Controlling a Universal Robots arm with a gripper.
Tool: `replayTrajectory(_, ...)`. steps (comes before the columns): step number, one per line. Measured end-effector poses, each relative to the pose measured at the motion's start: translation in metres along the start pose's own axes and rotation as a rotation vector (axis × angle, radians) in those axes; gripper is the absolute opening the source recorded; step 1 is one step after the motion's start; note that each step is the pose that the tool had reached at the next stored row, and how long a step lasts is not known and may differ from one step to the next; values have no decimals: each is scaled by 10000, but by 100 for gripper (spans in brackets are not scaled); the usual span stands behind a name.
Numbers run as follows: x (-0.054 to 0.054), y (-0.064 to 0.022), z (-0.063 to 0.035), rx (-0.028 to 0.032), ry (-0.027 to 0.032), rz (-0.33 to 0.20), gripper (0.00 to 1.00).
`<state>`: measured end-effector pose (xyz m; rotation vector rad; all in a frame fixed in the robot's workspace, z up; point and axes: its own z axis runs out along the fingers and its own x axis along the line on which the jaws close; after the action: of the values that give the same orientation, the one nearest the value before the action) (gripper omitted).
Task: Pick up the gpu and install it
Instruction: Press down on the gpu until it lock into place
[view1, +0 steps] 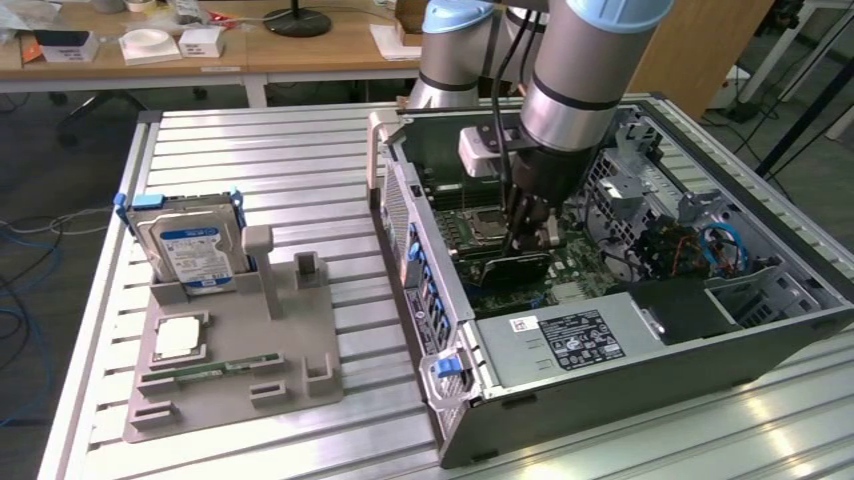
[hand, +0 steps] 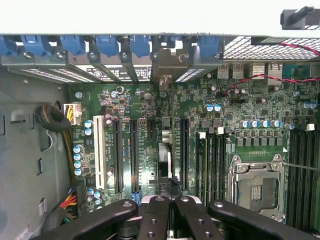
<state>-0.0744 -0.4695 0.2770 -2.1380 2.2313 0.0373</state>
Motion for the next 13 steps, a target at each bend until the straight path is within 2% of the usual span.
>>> replayTrajectory(13, 3, 1, 50, -1, 1, 0, 11)
